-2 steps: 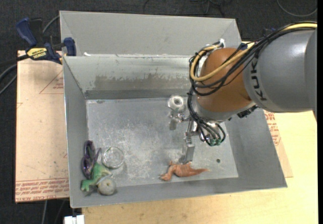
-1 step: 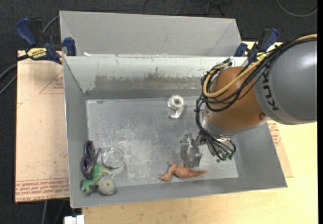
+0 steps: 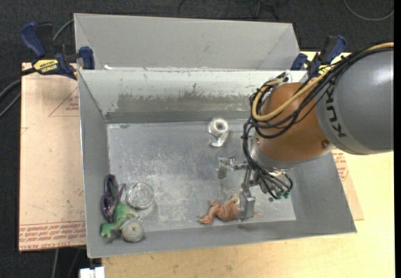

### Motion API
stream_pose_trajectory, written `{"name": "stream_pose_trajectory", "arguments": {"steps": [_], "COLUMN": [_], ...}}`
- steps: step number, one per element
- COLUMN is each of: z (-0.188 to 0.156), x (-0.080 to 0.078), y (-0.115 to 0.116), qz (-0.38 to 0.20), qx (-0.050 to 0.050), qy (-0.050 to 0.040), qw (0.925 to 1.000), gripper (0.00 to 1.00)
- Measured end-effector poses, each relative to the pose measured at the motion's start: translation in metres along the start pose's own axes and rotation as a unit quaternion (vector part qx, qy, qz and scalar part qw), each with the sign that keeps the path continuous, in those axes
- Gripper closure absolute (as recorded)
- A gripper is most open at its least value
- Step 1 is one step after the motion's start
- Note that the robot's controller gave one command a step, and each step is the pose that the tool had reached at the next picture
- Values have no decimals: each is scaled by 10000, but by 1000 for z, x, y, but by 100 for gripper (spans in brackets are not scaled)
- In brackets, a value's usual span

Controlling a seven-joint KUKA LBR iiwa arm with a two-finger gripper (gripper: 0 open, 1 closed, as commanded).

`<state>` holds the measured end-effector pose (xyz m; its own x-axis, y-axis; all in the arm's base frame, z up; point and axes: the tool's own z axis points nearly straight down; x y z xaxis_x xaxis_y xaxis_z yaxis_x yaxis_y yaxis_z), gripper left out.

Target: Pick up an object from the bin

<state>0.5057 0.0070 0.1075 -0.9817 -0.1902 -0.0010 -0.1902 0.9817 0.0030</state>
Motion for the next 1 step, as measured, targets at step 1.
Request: {"name": "stream_pose_trajectory", "arguments": {"steps": [1], "z": [0], "x": [0], "y": [0], "qz": [-1], "qx": [0], "qy": [0], "qw": [10000], "gripper": [0]}}
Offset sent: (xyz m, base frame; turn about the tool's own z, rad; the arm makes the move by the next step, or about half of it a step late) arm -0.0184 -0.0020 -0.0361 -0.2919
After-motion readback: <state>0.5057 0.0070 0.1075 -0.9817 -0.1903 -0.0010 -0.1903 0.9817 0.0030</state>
